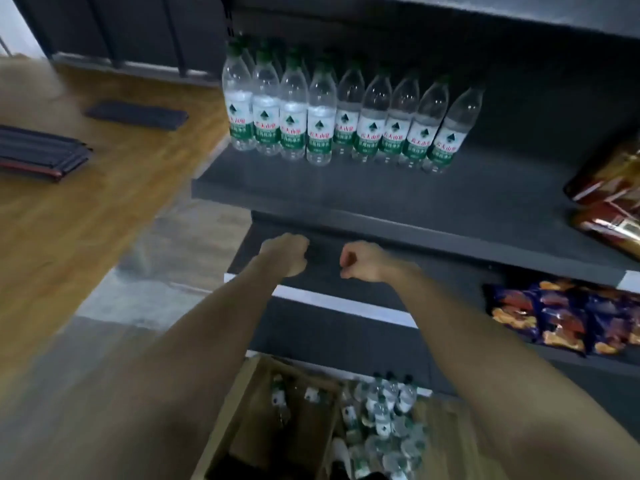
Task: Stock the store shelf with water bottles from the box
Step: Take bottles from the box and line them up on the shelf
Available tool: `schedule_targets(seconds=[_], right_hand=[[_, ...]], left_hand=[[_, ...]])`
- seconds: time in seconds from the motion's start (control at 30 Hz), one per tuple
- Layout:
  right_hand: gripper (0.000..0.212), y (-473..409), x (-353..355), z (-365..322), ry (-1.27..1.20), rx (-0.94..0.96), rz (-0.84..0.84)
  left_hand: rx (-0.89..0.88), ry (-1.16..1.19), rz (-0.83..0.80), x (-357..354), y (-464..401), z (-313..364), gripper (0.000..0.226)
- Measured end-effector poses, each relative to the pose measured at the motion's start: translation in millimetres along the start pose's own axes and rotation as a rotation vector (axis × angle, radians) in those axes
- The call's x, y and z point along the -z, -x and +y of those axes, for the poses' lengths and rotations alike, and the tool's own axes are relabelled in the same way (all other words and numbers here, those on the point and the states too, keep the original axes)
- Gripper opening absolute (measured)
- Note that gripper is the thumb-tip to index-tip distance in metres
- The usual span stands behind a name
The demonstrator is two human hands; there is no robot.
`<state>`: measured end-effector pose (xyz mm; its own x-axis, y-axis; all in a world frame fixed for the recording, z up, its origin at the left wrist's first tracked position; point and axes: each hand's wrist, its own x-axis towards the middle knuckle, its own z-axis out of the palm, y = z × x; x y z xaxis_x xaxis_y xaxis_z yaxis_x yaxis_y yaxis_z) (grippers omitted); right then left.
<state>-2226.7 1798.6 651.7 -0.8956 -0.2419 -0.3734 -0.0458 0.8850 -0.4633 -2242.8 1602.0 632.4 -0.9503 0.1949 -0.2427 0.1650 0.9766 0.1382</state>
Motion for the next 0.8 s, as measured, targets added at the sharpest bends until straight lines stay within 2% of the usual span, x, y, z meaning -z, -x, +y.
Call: schedule_targets(seconds=[0.17,0.3,0.43,0.6,0.8], right_hand=[[0.015,0.1,-107.3,23.3,0.020,-0.081,-0.164],[0.010,-10.7,-194.1,34.6,0.004,-0.087,-0.230],[0.013,-20.0,-275.4,50.9,0.085,-0.048,-0.358],[0.014,-43.9,-378.7,95.2,0.051,-0.104,-0.474],[0.016,-98.6,-492.7,154.7,-0.055,-0.236,-0.493]], left_hand=[[0.011,0.083,-0.178,-96.0,26.2,-20.5,0.017],[0.116,0.153,-0.315,-168.5,53.5,-40.2,0.035],[0.176,0.227,-0.323,-245.9,78.3,-56.3,0.034],[0.301,0.223,-0.486,-354.7,87.0,-71.2,0.036],[0.350,0.277,-0.557,-490.6,74.1,-96.9,0.029]])
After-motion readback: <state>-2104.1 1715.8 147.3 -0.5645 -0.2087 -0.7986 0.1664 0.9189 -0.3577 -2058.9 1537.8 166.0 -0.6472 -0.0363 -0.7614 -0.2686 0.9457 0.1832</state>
